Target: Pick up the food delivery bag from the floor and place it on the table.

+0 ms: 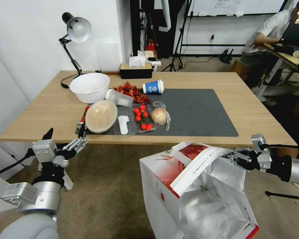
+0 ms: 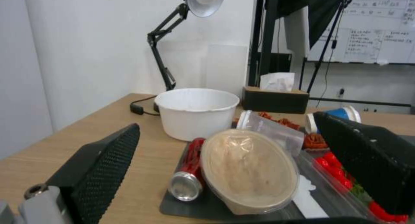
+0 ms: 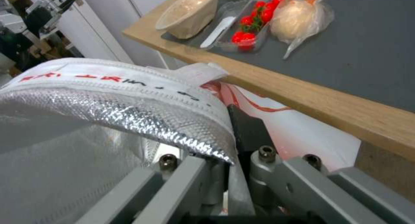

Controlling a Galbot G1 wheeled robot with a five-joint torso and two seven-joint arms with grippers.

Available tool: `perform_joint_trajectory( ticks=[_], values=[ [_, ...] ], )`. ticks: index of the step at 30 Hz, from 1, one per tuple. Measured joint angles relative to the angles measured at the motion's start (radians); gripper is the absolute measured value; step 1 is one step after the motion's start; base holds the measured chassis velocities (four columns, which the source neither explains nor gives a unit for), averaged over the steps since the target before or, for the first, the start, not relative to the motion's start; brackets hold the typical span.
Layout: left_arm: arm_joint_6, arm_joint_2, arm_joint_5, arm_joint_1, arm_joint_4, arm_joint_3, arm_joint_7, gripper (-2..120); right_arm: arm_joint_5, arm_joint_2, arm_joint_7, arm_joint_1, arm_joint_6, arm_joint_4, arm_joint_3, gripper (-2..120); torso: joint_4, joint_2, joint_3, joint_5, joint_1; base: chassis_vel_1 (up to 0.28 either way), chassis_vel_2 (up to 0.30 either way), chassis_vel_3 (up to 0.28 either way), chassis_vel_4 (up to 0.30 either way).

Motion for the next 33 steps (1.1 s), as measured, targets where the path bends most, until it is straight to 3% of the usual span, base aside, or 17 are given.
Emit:
perform_joint_trajectory(
  ticks=[21, 33],
  values=[
    [-0.013, -0.006, 0.032, 0.017, 0.0, 0.002, 0.0, 100, 0.073, 0.036, -0.003, -0.008, -0.007, 0.082, 0.066, 0, -0.0001, -0.009, -0.005, -0.0001, -0.004, 0.0, 0.0, 0.0, 0.0],
    [-0.031, -0.01, 0.049, 0.035, 0.0, 0.006, -0.002, 100, 0.393, 0.028, 0.1, 0.07, -0.026, 0.095, 0.26, 0, 0.0, -0.011, -0.006, 0.0, -0.005, 0.0, 0.0, 0.0, 0.0]
  ],
)
